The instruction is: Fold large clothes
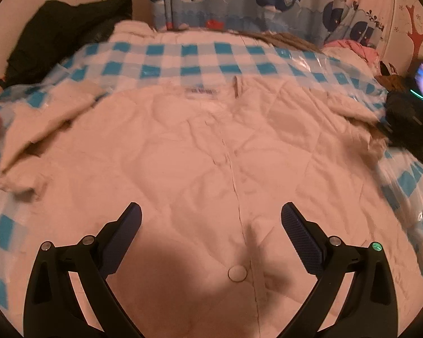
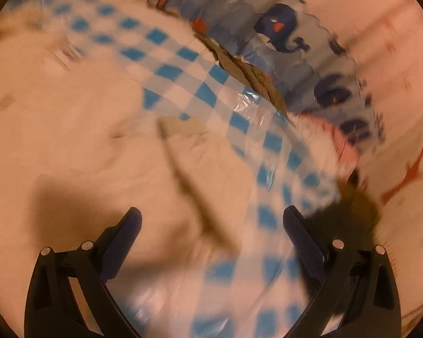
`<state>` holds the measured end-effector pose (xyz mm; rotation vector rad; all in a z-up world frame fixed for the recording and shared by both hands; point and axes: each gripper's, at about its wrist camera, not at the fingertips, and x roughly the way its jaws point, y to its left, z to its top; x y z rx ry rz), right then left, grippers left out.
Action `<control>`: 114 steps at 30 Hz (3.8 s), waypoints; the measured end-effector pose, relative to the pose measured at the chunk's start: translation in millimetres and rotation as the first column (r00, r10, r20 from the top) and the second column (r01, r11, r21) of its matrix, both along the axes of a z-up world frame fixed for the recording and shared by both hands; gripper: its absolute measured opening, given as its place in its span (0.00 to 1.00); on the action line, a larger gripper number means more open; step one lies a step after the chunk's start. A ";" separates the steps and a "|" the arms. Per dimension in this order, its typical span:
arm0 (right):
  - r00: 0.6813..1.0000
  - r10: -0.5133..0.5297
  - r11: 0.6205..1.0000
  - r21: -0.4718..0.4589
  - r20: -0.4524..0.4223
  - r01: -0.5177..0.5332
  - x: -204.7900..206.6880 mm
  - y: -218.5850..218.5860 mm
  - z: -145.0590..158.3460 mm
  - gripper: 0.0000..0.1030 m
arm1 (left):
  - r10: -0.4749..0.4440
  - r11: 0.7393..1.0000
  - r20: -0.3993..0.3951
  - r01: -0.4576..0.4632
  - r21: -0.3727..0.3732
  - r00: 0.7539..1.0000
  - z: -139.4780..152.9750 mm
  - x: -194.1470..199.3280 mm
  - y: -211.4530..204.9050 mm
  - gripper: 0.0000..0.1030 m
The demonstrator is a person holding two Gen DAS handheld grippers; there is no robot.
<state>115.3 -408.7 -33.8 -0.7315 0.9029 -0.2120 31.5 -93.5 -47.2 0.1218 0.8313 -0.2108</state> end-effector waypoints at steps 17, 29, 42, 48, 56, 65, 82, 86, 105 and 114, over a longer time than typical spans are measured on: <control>0.874 -0.481 0.459 0.828 -0.074 0.323 19.8 -237.4 -1.9 0.19 | -0.014 0.997 -0.114 0.005 -0.081 0.993 -20.9 -2.8 6.8 0.93; 0.723 -0.678 0.377 0.908 0.137 0.182 -100.4 -289.6 30.3 0.70 | -0.007 0.995 -0.156 -0.009 -0.101 0.988 -32.1 0.1 8.4 0.93; 0.768 -0.598 0.288 0.833 -0.229 0.472 -22.5 -257.2 -51.0 0.72 | 0.019 1.000 -0.076 -0.018 0.005 0.997 -11.9 7.8 22.6 0.93; 0.972 -0.234 0.324 0.940 -0.026 0.103 -43.8 -95.8 24.8 0.93 | 0.145 0.916 0.203 -0.209 0.343 0.968 42.6 58.4 76.0 0.93; 0.983 0.142 0.244 0.966 -0.118 0.081 -23.1 76.9 -39.6 0.93 | 0.166 0.873 -0.122 -0.089 0.479 0.979 27.2 228.0 134.8 0.92; 0.977 0.164 0.230 0.968 -0.139 0.100 -22.6 86.7 -81.4 0.93 | 0.354 0.868 -0.195 -0.244 0.432 0.915 19.8 250.5 193.0 0.09; 0.979 0.169 0.310 0.949 -0.115 0.058 -36.3 84.6 -81.3 0.93 | 0.849 0.396 -0.069 -0.718 -0.573 0.524 228.5 -16.1 510.4 0.77; 0.977 0.172 0.318 0.946 -0.123 0.063 -35.1 85.3 -79.8 0.93 | 0.849 0.480 0.110 -0.668 -0.568 0.517 265.9 -64.3 497.5 0.82; 0.872 -0.477 -0.002 0.992 -0.109 0.123 -104.0 -261.4 -27.3 0.93 | 0.394 0.888 -0.250 -0.437 -0.143 0.884 -2.7 50.6 256.0 0.87; 0.817 -0.547 -0.114 0.983 -0.184 0.145 -59.2 -351.4 -62.2 0.93 | 0.241 0.929 0.009 -0.228 -0.292 0.971 40.4 -8.6 152.2 0.90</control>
